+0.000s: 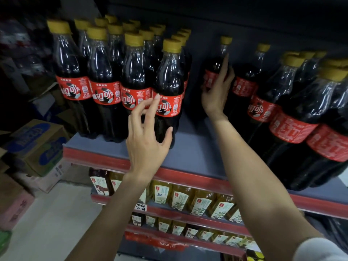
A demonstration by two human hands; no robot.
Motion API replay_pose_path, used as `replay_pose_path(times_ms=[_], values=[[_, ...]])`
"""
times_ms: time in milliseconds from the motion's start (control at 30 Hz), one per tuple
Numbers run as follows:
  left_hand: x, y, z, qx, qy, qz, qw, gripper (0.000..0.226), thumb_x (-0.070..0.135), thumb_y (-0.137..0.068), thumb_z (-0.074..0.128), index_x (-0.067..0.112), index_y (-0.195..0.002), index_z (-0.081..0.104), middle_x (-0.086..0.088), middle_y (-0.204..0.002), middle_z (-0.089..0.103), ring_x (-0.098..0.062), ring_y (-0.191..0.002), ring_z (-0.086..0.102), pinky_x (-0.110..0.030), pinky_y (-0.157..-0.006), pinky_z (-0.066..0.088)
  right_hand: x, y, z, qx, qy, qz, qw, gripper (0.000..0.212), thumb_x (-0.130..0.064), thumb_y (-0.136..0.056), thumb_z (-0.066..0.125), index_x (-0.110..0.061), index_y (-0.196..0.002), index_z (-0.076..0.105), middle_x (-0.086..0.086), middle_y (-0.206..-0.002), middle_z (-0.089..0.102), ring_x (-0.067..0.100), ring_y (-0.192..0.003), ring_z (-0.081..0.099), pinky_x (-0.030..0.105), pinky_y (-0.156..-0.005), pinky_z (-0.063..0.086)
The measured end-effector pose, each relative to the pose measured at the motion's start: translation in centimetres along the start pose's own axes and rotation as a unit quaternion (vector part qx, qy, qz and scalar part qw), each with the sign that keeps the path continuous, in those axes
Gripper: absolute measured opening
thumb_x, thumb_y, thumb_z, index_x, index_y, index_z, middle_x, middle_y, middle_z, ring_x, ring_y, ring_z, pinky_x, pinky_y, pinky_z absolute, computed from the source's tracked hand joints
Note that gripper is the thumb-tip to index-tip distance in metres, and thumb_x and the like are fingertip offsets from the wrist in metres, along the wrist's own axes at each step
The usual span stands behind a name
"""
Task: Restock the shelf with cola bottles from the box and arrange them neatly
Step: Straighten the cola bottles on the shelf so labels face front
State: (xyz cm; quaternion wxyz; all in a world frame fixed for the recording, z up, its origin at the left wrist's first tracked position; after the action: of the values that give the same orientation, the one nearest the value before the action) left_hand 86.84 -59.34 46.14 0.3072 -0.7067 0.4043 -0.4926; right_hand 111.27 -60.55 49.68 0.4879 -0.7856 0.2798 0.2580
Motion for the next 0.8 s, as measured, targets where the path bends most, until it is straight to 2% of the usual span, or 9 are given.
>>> replay_pose_path(times_ms=[33,67,100,167,267,367,467,600,800], values=[[0.0,0.0,0.0,0.000,0.002,-0.003,1.000,0.070,0.017,-0.081,0.071,0.017,-0.141,0.036,-0.002,-0.133,0.036,-0.016,-0.120,0.043,-0.031,-0.081,0.055,0.0,0.1,-0.2,-0.023,-0.059,-0.006,0.998,0.099,0.012,-0.078,0.062,-0.017,-0.154,0.006,0.020,-0.157,0.007,0.032,-0.146,0.014,0.001,-0.101,0.026],[-0.1,0.0,0.1,-0.001,0.004,-0.005,1.000,0.070,0.017,-0.081,0.070,0.017,-0.142,0.036,-0.002,-0.134,0.036,-0.016,-0.120,0.043,-0.032,-0.081,0.055,0.1,0.2,-0.3,-0.046,-0.100,-0.011,0.994,0.099,0.011,-0.079,0.062,-0.015,-0.154,0.003,0.017,-0.158,0.004,0.026,-0.147,0.008,-0.004,-0.099,0.019],[-0.1,0.0,0.1,-0.002,0.004,-0.006,1.000,0.070,0.017,-0.081,0.070,0.017,-0.142,0.036,-0.003,-0.134,0.037,-0.016,-0.121,0.043,-0.034,-0.081,0.055,0.1,0.1,-0.3,-0.065,-0.122,-0.015,0.990,0.100,0.009,-0.080,0.064,-0.015,-0.154,0.000,0.014,-0.159,0.003,0.021,-0.147,0.005,0.000,-0.105,0.015],[-0.2,0.0,0.1,-0.003,0.005,-0.007,1.000,0.070,0.017,-0.080,0.070,0.017,-0.142,0.036,-0.005,-0.134,0.037,-0.017,-0.120,0.044,-0.037,-0.080,0.055,0.2,0.0,-0.3,-0.100,-0.135,-0.020,0.986,0.102,0.002,-0.082,0.067,-0.015,-0.153,-0.003,0.010,-0.160,0.003,0.015,-0.147,0.004,0.023,-0.117,0.013],[-0.2,0.1,0.2,-0.004,0.010,-0.009,1.000,0.071,0.016,-0.080,0.071,0.017,-0.142,0.036,-0.004,-0.134,0.037,-0.015,-0.120,0.043,-0.038,-0.079,0.056,0.0,0.0,-0.1,-0.136,-0.112,0.007,0.984,0.103,-0.008,-0.084,0.069,-0.018,-0.153,-0.007,0.009,-0.160,0.004,0.005,-0.142,0.006,0.023,-0.114,0.014],[-0.3,0.1,0.1,-0.004,0.014,-0.009,1.000,0.071,0.015,-0.080,0.071,0.017,-0.142,0.036,-0.002,-0.134,0.036,-0.013,-0.120,0.041,-0.037,-0.079,0.056,0.0,0.5,-0.1,-0.097,0.001,0.053,0.994,0.116,-0.023,-0.078,0.078,-0.022,-0.152,-0.011,0.018,-0.155,0.011,0.032,-0.144,0.019,0.042,-0.112,0.028],[-0.2,0.1,0.1,-0.003,0.014,-0.008,1.000,0.072,0.015,-0.080,0.071,0.017,-0.142,0.036,-0.002,-0.134,0.035,-0.013,-0.120,0.042,-0.036,-0.079,0.056,0.0,1.5,-0.3,-0.060,0.131,0.081,0.986,0.120,-0.030,-0.075,0.080,-0.024,-0.152,-0.013,0.025,-0.149,0.021,0.040,-0.131,0.040,0.048,-0.099,0.042],[-0.1,0.1,0.1,-0.004,0.011,-0.008,1.000,0.071,0.015,-0.080,0.071,0.017,-0.142,0.036,-0.002,-0.134,0.036,-0.015,-0.120,0.043,-0.035,-0.078,0.056,-0.7,2.1,0.3,-0.063,0.140,0.040,0.987,0.101,-0.013,-0.087,0.068,-0.032,-0.152,-0.007,0.025,-0.139,0.037,0.042,-0.110,0.058,0.044,-0.089,0.047],[-0.1,0.0,-0.1,-0.010,0.002,-0.002,1.000,0.070,0.016,-0.080,0.069,0.018,-0.142,0.036,-0.002,-0.134,0.036,-0.015,-0.120,0.044,-0.033,-0.077,0.056,-0.6,1.3,1.7,-0.073,0.130,0.051,0.987,0.097,-0.004,-0.090,0.058,-0.035,-0.152,-0.011,0.025,-0.144,0.036,0.045,-0.109,0.058,0.048,-0.091,0.046]])
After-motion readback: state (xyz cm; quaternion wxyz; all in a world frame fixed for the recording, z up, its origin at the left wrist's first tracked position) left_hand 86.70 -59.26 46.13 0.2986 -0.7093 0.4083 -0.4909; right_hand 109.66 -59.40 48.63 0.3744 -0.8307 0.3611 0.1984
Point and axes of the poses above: each hand's wrist, its own y-axis away from the middle knuckle, its own z-axis out of the palm, x = y × z, the point moved 5 cm from there along -y, towards the middle knuckle
